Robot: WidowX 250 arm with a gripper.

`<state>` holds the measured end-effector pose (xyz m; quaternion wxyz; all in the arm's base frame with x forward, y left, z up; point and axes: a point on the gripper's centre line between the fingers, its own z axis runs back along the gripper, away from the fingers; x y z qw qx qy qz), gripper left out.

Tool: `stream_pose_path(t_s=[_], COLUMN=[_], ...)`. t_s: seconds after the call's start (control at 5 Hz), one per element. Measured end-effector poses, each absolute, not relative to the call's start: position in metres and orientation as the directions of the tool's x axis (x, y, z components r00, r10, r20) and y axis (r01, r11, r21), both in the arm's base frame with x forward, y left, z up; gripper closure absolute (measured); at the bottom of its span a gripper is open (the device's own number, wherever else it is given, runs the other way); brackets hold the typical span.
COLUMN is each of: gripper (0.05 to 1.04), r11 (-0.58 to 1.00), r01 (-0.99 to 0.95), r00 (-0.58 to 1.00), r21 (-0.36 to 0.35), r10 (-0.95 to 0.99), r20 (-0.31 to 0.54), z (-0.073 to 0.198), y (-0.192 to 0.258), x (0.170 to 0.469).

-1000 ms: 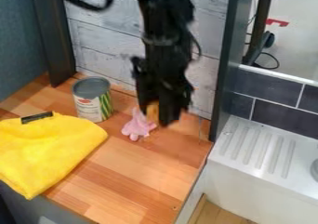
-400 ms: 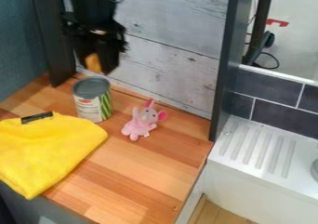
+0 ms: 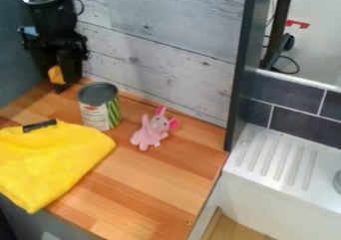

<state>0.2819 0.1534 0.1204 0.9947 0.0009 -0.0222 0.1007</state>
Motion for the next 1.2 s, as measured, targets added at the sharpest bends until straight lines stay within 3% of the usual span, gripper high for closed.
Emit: stream_pose_path(t_s=[0.4,0.6,1.2], gripper=[0.5,0.5,0.5], r11=[0.961,0.943,0.916], r01=[-0.275,-0.329,-0.4], r00=[0.961,0.944,0.913], r21=[0.03,0.039,0.013], r10=[0.275,0.329,0.4], r20=[-0.008,0.023,-0.075], z=[0.087,0.078,0.022], y=[0.195,0.214,0.256], x=[0.276,0.277,0.281])
